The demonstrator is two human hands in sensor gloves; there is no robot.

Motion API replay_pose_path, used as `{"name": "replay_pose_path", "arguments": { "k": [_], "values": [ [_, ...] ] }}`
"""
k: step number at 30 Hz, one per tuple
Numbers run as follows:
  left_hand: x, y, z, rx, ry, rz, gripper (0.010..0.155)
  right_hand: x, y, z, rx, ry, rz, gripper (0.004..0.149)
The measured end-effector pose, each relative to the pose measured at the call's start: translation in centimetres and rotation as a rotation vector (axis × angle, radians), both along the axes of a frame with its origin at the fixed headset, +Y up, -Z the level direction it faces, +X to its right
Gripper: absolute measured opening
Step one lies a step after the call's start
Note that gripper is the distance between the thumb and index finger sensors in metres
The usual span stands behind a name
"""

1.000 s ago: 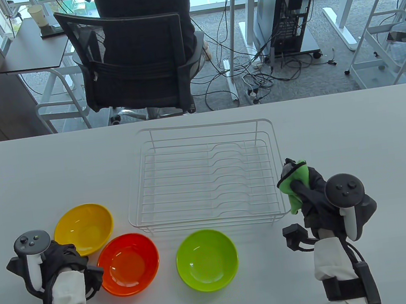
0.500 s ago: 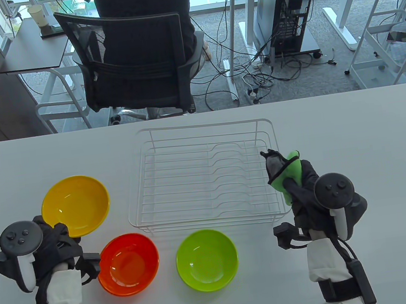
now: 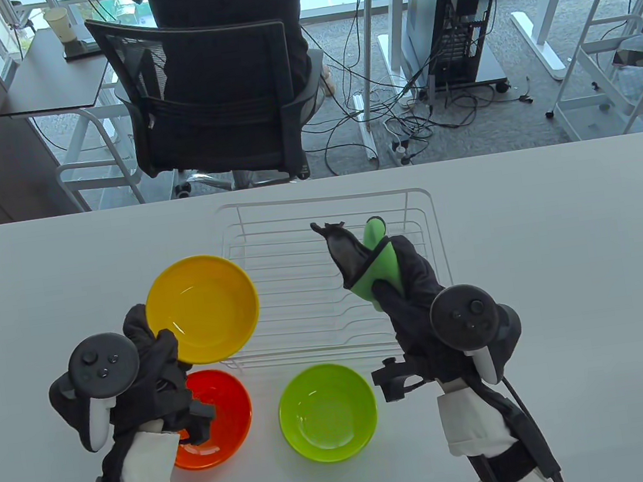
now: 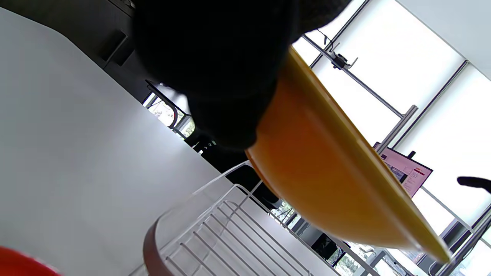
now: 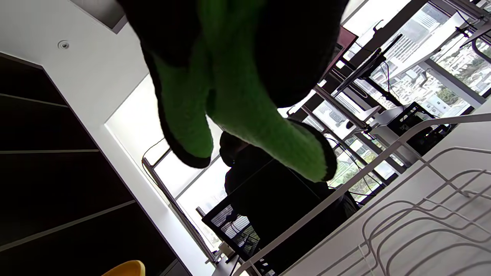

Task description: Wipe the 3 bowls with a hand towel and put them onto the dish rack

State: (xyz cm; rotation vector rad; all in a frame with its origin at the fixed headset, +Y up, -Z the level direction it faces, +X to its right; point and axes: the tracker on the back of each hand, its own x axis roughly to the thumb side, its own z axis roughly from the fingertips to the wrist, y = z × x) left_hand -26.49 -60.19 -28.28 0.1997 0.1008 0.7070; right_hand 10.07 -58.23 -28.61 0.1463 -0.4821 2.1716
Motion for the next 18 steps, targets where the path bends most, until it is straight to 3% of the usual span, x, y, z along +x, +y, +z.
{"name": "replay_pose_path", "arguments": {
  "k": [5,10,15,18],
  "values": [
    [3.5,-0.1,-0.4,-0.01,-0.067,-0.04,0.061,-2.4,0.3,0.6,0.036,0.091,-0.045,0.066],
    [5.9,-0.7,-0.5,0.017,-0.111,-0.033,0.061,-4.7,-1.0,1.4,0.066,0.183,0.014,0.06],
    [7.5,-1.4,0.0,0.054,-0.199,-0.05,0.061,-7.5,-2.8,1.7,0.15,0.176,0.36,0.057],
    [8.0,-1.8,0.4,0.08,-0.221,-0.057,0.06,-9.2,-4.0,1.9,0.141,0.224,0.533,0.056]
  ]
}}
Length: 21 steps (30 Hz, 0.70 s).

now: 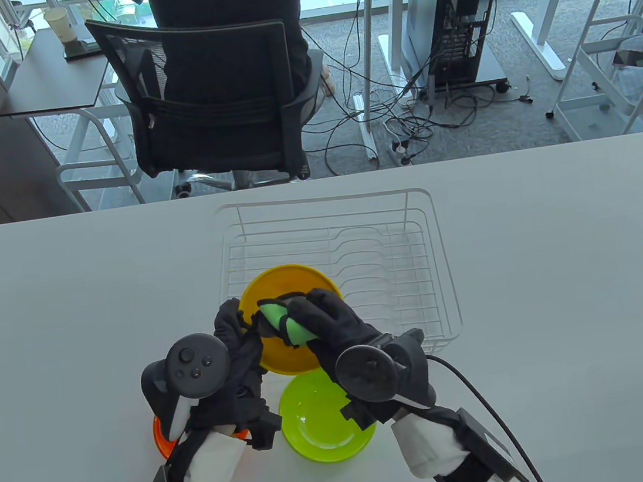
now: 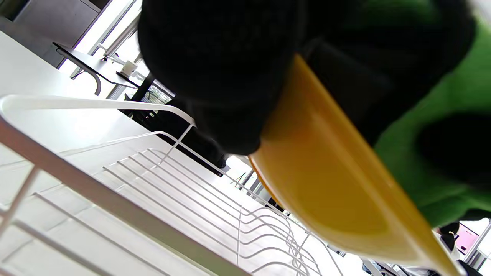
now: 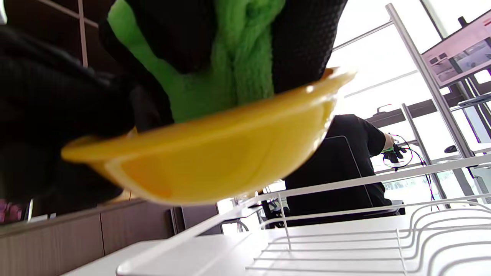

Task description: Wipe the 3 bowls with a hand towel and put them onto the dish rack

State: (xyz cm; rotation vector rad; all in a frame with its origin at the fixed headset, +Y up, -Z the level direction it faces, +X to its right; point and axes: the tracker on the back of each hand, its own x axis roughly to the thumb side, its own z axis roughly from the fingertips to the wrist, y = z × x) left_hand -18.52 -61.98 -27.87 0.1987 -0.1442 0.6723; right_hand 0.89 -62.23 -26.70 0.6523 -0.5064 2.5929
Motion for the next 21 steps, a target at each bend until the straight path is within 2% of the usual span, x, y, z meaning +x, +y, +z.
{"name": "replay_pose_path", "arguments": {
  "k": [2,5,13,17,21],
  "values": [
    [0.1,0.0,0.4,0.055,-0.011,-0.026,0.06,-1.1,-0.8,0.1,-0.052,0.035,0.11,0.056],
    [0.2,0.0,1.0,0.098,-0.017,-0.083,0.058,-2.0,-1.5,0.4,-0.106,0.081,0.173,0.057],
    [1.2,1.0,2.7,0.204,-0.063,-0.14,0.058,-1.9,-1.5,0.6,0.059,0.035,0.145,0.054],
    [2.6,1.0,3.5,0.239,-0.102,-0.204,0.058,-0.7,-1.0,0.1,0.146,-0.061,0.183,0.052],
    [3.3,0.9,3.7,0.277,-0.083,-0.255,0.058,-0.1,-0.9,0.0,0.167,-0.12,0.232,0.053]
  ]
}}
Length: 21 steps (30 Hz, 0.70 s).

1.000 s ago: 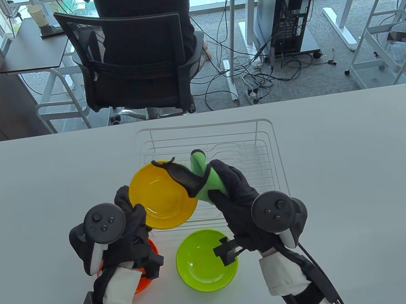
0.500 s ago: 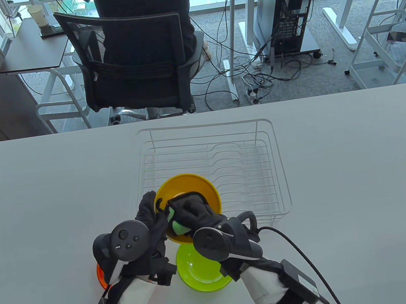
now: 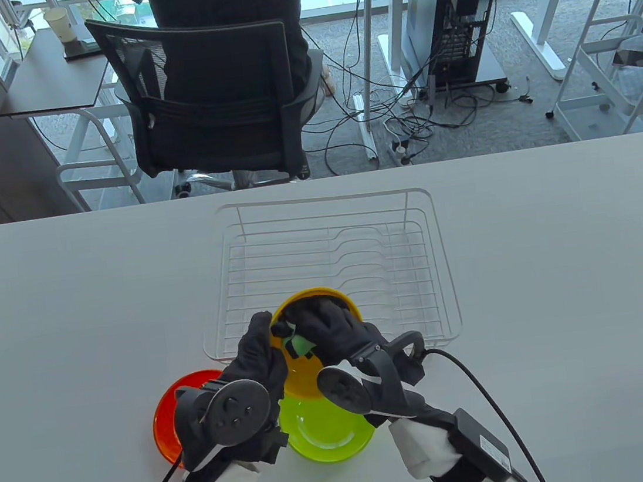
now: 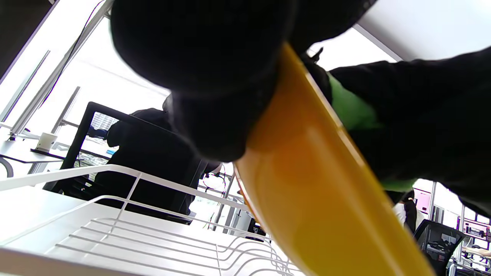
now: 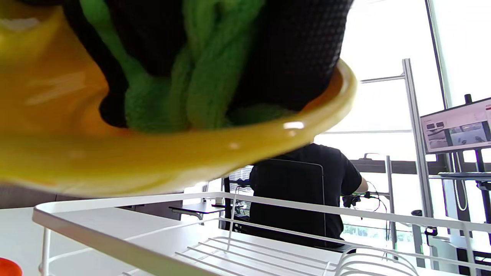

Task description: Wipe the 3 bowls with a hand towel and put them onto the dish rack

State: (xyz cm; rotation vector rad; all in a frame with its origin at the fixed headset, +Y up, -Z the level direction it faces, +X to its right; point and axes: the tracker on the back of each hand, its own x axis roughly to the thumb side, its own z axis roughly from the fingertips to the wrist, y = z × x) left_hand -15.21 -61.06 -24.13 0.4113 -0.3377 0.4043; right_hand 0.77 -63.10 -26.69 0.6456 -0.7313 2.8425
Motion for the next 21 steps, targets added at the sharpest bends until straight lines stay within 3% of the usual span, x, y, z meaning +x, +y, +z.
{"name": "replay_pose_path", "arguments": {
  "k": [5,12,21],
  "values": [
    [-0.1,0.0,0.2,0.065,0.038,-0.036,0.057,-0.5,0.1,0.1,-0.076,-0.05,0.033,0.054],
    [-0.5,0.3,0.3,0.099,0.062,-0.049,0.057,-1.3,0.3,0.1,-0.365,0.064,-0.076,0.053],
    [0.2,-0.1,0.3,0.063,0.017,-0.071,0.057,-0.7,0.2,-0.2,-0.281,0.06,-0.153,0.052]
  ]
}}
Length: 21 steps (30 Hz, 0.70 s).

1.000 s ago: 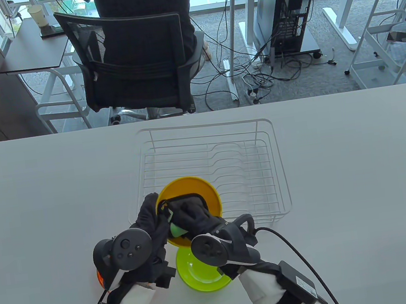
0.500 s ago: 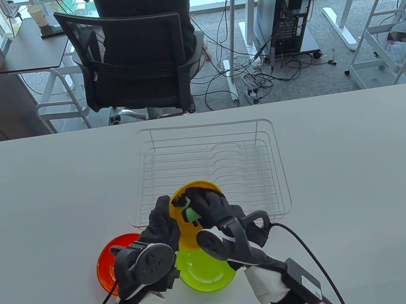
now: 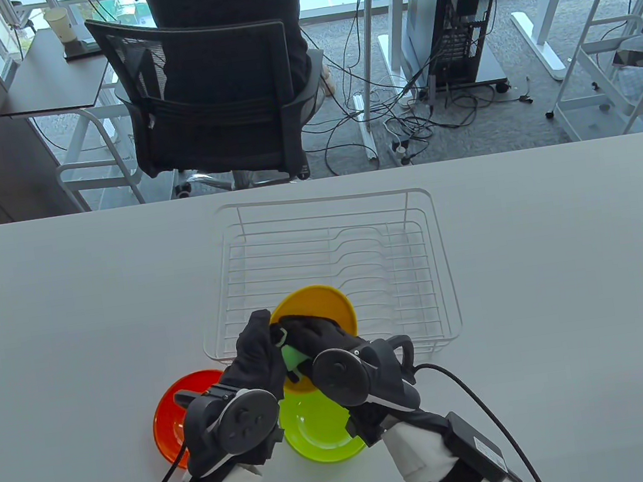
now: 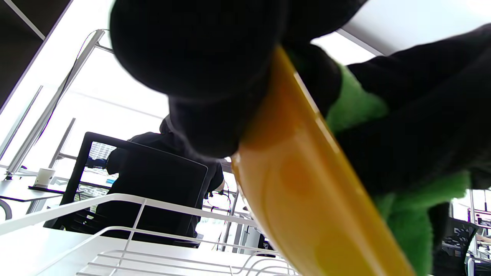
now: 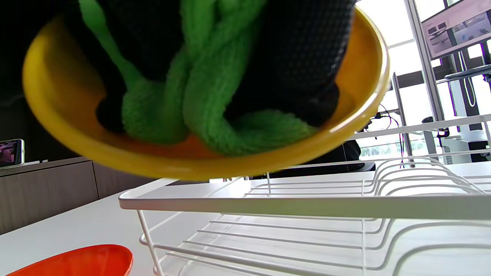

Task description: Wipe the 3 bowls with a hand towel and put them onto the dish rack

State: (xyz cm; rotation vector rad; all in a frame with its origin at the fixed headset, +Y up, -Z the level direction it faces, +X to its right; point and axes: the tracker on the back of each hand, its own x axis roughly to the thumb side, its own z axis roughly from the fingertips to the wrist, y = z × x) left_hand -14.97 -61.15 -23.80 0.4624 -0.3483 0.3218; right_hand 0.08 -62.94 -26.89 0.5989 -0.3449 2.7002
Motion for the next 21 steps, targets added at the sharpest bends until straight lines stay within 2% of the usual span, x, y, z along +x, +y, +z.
{"name": "replay_pose_path", "arguments": {
  "k": [6,9,14,15,18,21],
  "values": [
    [0.6,-0.3,0.2,-0.01,-0.017,-0.024,0.057,1.2,0.0,-0.5,0.113,-0.106,0.019,0.052],
    [0.7,-0.3,0.2,-0.008,-0.011,-0.027,0.057,1.5,0.2,-0.6,0.101,-0.145,0.051,0.053],
    [0.4,-0.2,0.1,0.002,0.009,-0.023,0.057,1.3,0.0,-1.0,-0.091,-0.166,0.109,0.053],
    [0.3,-0.2,0.0,-0.007,0.01,-0.024,0.057,1.2,-0.1,-1.1,-0.172,-0.166,0.101,0.053],
    [0.3,-0.1,0.0,-0.01,0.009,-0.018,0.057,1.0,-0.3,-1.1,-0.328,-0.116,0.041,0.053],
    [0.3,0.1,0.1,-0.008,0.006,-0.016,0.057,0.9,-0.2,-1.1,-0.396,-0.05,-0.085,0.054]
  ]
}}
